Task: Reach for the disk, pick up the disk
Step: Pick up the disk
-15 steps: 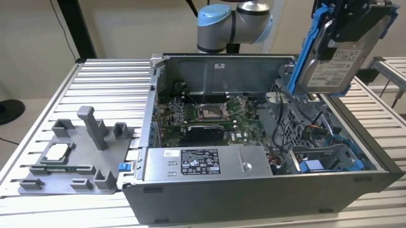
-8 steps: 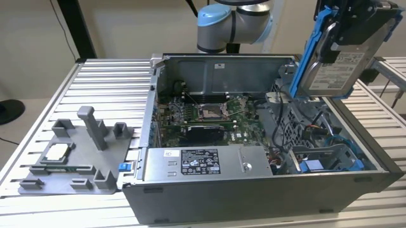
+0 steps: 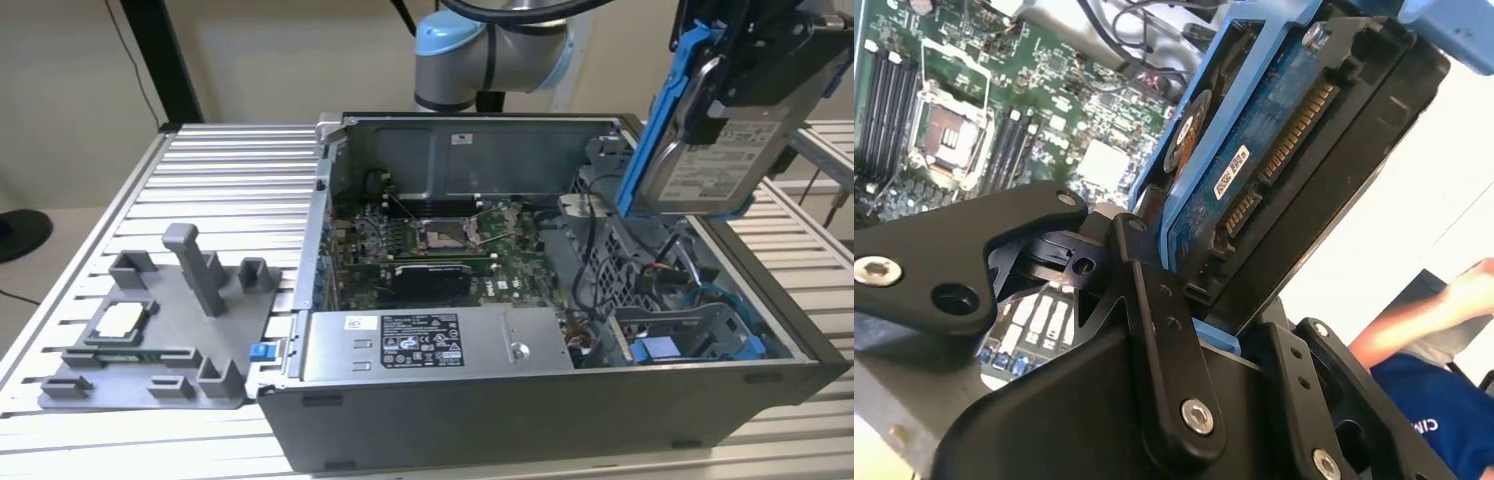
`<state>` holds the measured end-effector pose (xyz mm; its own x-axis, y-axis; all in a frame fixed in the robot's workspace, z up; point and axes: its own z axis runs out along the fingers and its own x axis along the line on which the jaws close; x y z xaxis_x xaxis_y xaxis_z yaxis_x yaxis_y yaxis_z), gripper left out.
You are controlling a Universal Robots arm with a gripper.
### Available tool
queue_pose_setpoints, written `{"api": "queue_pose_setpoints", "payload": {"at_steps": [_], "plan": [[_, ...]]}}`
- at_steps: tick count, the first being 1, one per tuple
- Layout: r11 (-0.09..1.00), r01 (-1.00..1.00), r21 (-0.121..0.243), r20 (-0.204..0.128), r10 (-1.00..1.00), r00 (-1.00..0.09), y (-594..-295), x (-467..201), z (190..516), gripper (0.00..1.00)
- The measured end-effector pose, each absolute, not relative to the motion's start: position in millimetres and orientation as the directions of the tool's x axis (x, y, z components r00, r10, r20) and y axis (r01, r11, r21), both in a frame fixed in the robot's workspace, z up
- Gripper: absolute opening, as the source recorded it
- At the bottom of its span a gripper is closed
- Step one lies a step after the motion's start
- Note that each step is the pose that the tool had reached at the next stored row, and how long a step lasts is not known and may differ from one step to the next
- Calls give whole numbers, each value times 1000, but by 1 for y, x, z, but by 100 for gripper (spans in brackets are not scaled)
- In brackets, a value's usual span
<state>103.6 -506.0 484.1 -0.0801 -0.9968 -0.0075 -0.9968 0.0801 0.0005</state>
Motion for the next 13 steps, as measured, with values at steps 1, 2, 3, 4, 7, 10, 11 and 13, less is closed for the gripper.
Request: {"api": "queue_pose_setpoints", "payload": {"at_steps": [1, 2, 3, 4, 7, 10, 11, 13], "plan": [[80, -997, 0, -7, -997, -80, -508, 104, 484, 0], [80, -997, 0, -7, -997, -80, -511, 104, 484, 0], [80, -997, 0, -7, -997, -80, -514, 104, 484, 0], [80, -997, 0, -7, -997, -80, -518, 104, 484, 0], [80, -997, 0, -7, -997, -80, -530, 104, 484, 0], [80, -997, 0, -8, -997, -80, -542, 104, 484, 0], [80, -997, 0, -8, -997, -80, -545, 104, 483, 0], [80, -997, 0, -7, -997, -80, -552, 104, 483, 0]]}}
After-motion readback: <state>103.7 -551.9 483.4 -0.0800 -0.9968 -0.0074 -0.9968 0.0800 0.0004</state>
